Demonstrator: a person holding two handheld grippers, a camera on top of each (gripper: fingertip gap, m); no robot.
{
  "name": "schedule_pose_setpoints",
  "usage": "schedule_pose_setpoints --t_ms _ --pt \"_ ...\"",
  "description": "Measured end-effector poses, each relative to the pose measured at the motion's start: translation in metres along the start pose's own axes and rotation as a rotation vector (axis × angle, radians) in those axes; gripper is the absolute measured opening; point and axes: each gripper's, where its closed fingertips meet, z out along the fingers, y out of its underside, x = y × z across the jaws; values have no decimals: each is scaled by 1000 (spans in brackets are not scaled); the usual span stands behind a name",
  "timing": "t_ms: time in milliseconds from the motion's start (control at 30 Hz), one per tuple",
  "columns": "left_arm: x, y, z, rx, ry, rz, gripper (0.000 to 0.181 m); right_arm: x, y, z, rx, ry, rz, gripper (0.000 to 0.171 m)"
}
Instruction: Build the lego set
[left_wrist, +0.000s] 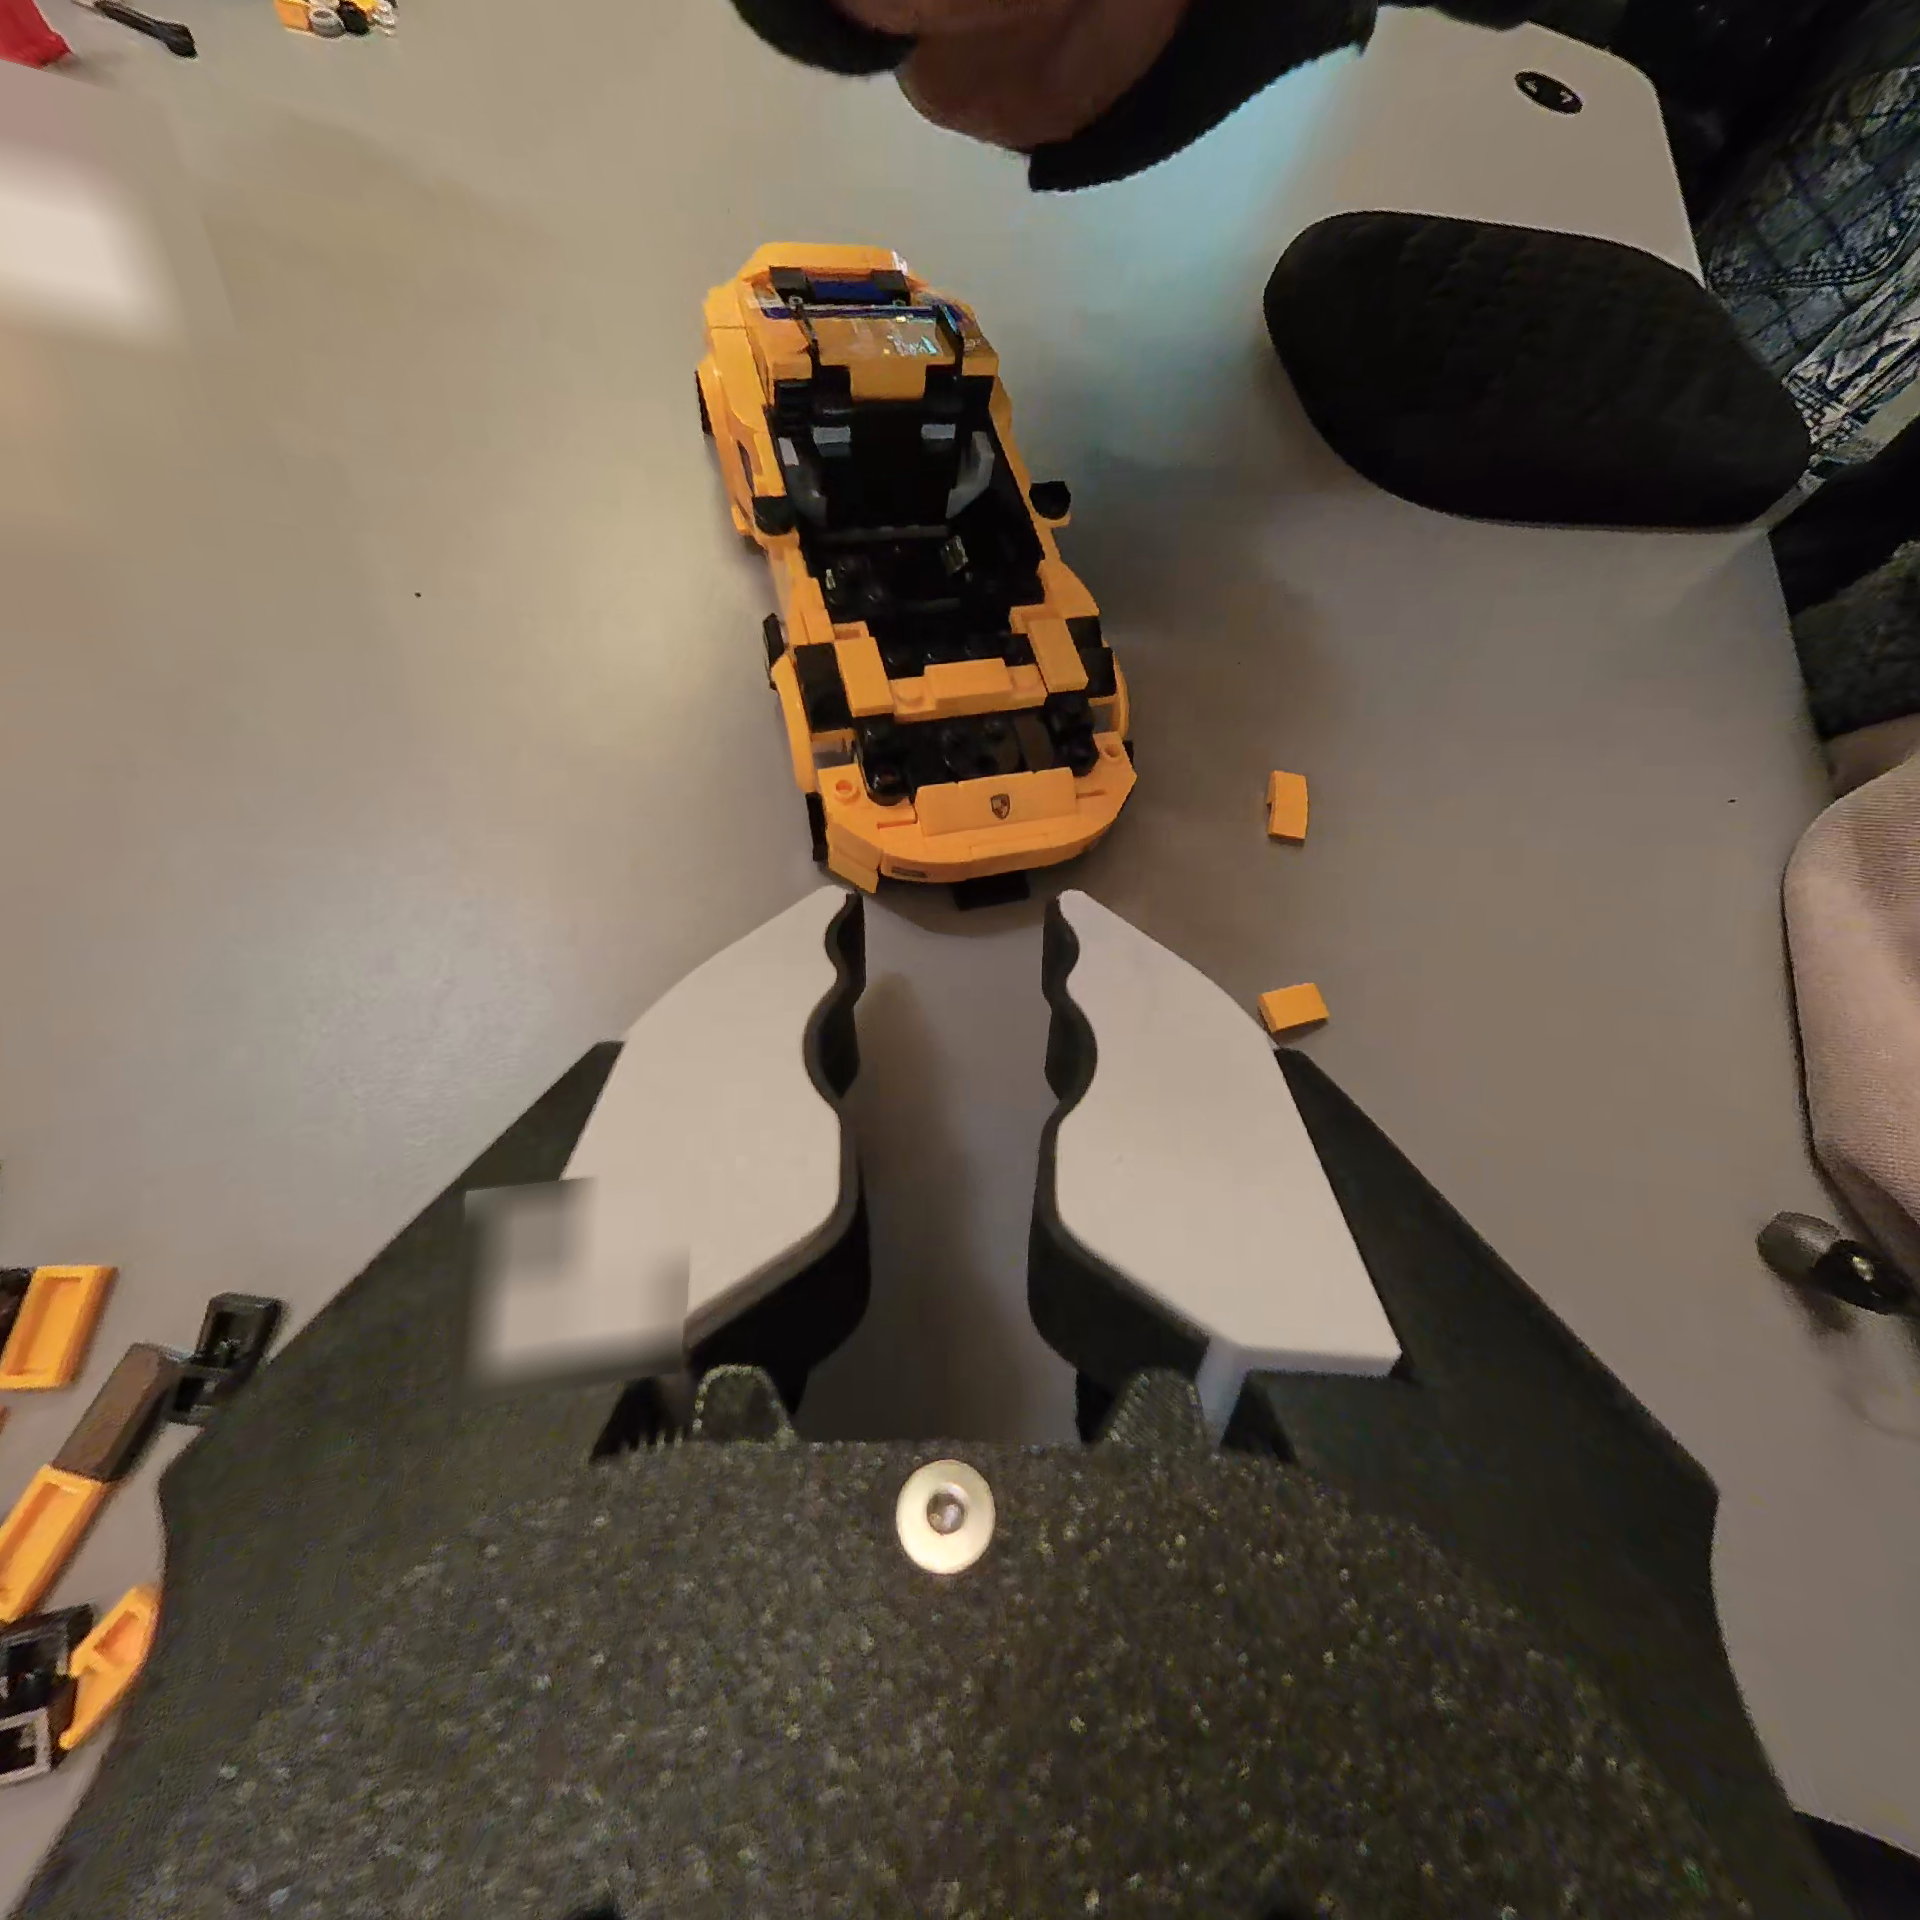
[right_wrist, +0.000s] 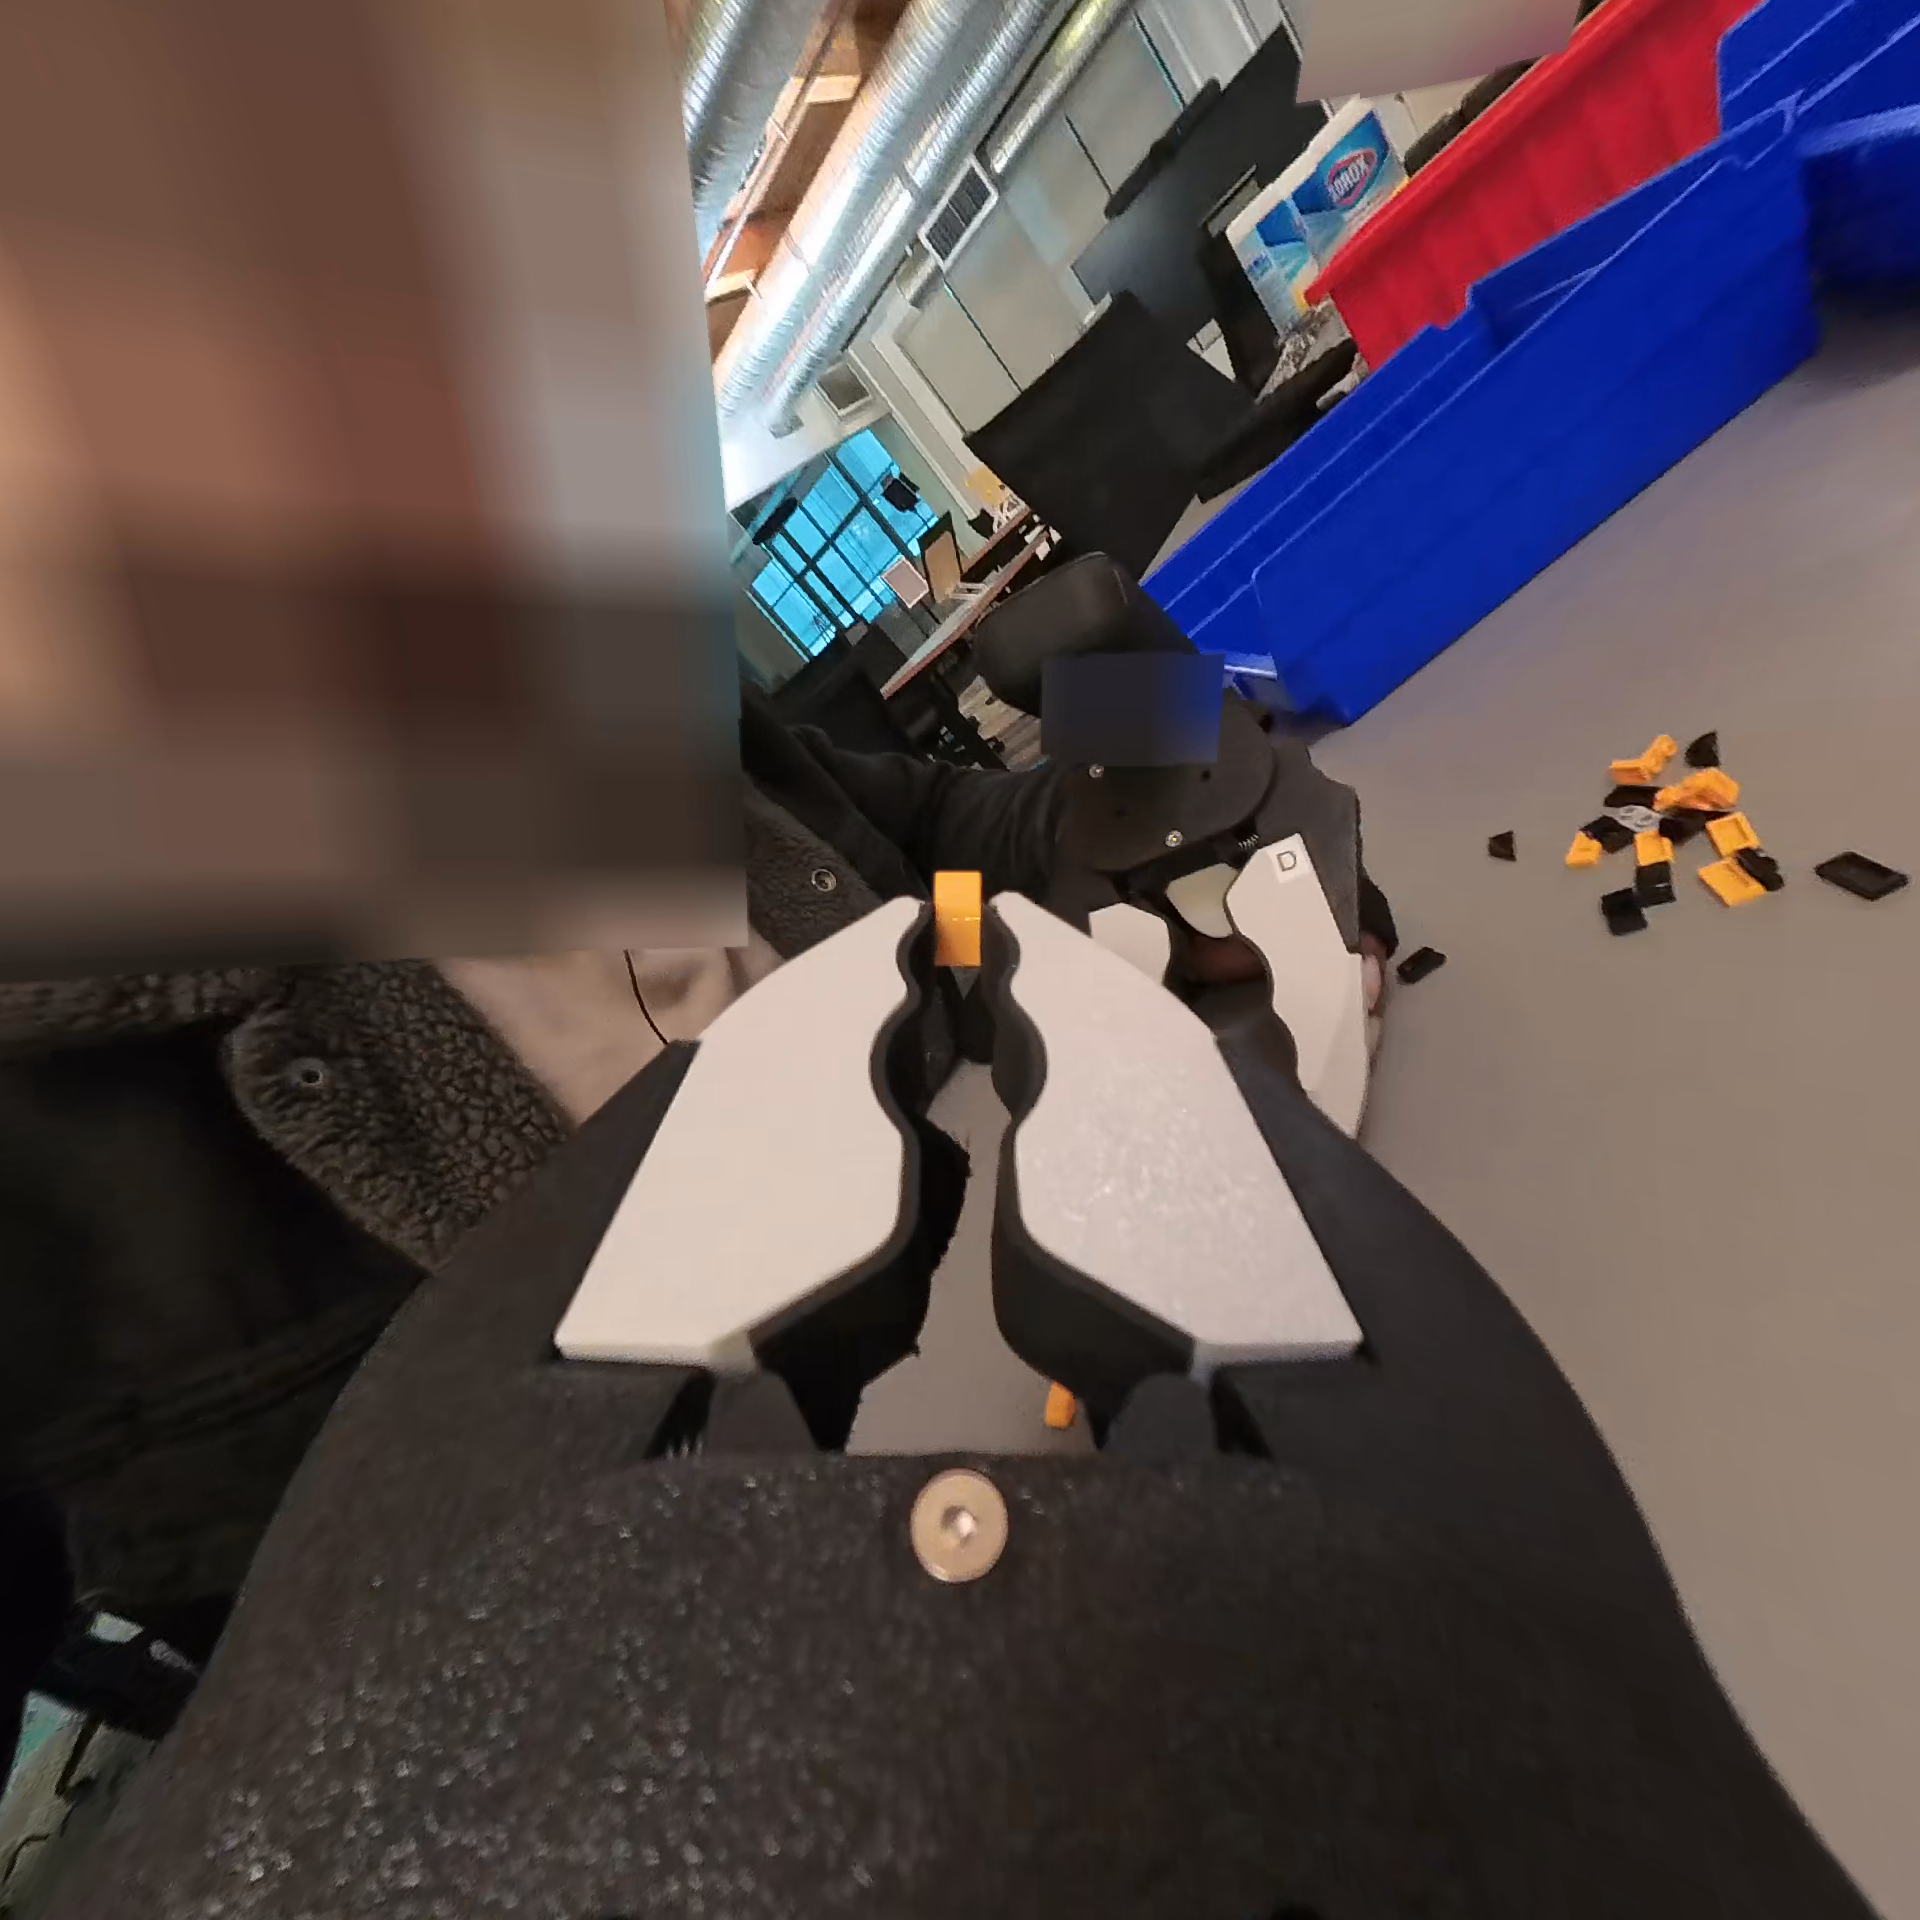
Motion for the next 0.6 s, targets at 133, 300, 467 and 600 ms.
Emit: schedule_pose_setpoints --t_ms 133,300,467,600 --pt "0 0 0 -2 0 1 32 -3 -1 2 14 -15 1 8" --pt "1 1 0 -4 1 3 32 -2 3 3 9 -9 0 8" --pt "0 0 0 -3 0 4 31 1 12 3 -43 67 -53 8" --pt "-1 -3 -1 18 -9 2 28 3 14 -1 -53 151 -119 8"
